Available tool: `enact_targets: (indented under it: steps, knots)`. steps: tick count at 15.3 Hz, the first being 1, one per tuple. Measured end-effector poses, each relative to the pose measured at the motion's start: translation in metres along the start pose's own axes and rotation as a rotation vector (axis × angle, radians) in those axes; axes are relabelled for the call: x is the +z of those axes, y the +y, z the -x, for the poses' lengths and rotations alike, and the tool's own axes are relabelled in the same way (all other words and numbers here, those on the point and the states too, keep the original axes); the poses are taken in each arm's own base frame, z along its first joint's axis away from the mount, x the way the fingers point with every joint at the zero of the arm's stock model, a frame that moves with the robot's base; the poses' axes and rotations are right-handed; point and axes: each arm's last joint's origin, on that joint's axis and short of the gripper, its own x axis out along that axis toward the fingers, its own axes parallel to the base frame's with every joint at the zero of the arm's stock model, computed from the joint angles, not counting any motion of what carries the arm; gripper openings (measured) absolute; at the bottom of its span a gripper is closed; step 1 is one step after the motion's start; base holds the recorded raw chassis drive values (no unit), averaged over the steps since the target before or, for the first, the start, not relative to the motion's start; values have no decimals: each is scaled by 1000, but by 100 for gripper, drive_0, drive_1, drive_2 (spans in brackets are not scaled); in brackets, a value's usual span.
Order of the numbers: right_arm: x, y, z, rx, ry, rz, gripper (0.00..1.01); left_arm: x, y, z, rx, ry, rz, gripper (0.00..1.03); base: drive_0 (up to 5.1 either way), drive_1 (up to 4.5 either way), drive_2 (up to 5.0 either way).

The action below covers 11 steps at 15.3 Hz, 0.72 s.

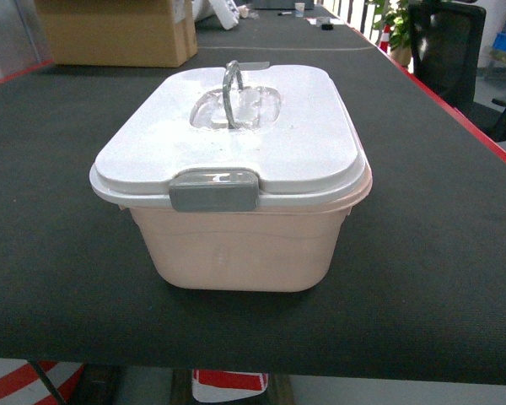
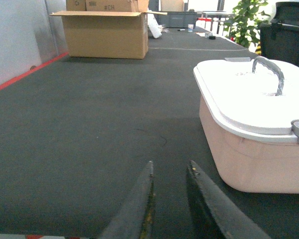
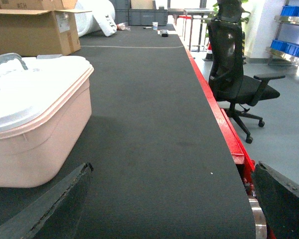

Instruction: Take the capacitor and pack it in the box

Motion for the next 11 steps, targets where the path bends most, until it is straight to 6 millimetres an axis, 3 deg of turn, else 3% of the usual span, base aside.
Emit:
enact_targets:
  steps: [3, 7, 11]
  knots:
    - [0, 0, 0, 0, 0, 0, 98, 0, 0, 0, 0, 0, 0, 61, 0, 0, 0]
    - [0, 0, 0, 0, 0, 0, 98, 0, 0, 0, 0, 0, -1, 100, 0, 0, 0]
    - [0, 0, 0, 0, 0, 0, 98, 0, 0, 0, 0, 0, 0, 98, 0, 0, 0]
